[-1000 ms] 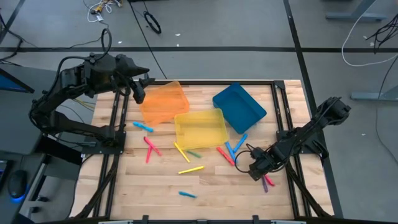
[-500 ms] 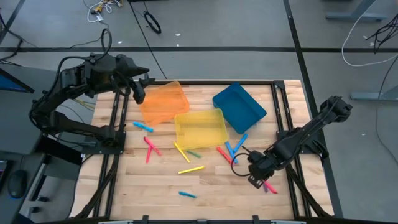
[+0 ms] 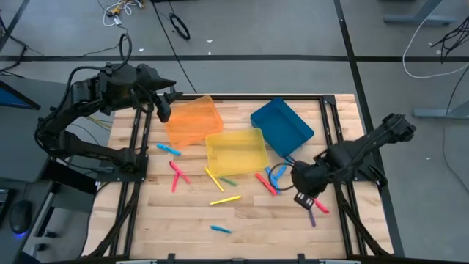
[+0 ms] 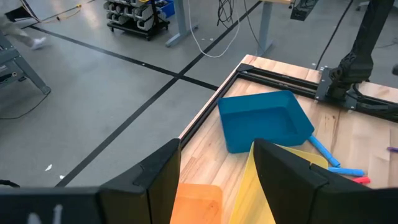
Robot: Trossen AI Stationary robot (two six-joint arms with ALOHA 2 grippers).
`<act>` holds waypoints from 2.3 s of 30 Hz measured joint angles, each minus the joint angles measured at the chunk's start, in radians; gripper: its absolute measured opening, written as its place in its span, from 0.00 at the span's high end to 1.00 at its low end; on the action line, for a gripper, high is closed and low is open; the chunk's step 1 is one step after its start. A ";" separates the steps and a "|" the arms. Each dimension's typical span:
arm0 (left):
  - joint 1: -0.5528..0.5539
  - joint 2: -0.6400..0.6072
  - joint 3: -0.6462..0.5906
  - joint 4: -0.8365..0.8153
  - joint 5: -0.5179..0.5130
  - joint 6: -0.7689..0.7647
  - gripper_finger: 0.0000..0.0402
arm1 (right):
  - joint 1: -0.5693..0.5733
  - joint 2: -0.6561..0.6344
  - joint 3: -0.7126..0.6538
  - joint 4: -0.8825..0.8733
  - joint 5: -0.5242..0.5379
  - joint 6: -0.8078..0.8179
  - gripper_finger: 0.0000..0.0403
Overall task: Pick & Place Markers
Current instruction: Put the bottom medium pink highlighter pen into the yellow bin
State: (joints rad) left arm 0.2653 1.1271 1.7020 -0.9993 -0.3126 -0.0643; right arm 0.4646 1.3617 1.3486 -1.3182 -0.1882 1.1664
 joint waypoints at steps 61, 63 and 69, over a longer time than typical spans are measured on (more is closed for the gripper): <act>0.000 0.000 0.000 0.039 -0.005 0.009 0.48 | -0.622 0.500 0.237 0.720 0.094 -1.155 0.98; 0.000 0.000 0.000 0.039 -0.008 0.009 0.48 | -0.625 0.544 0.302 0.646 0.097 -1.201 0.98; 0.000 0.000 0.000 0.039 -0.008 0.009 0.48 | -0.617 0.666 0.457 0.442 0.127 -1.287 0.98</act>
State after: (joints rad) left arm 0.2656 1.1267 1.7020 -0.9604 -0.3206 -0.0552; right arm -0.1524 2.0277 1.8052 -0.8758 -0.0613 -0.1203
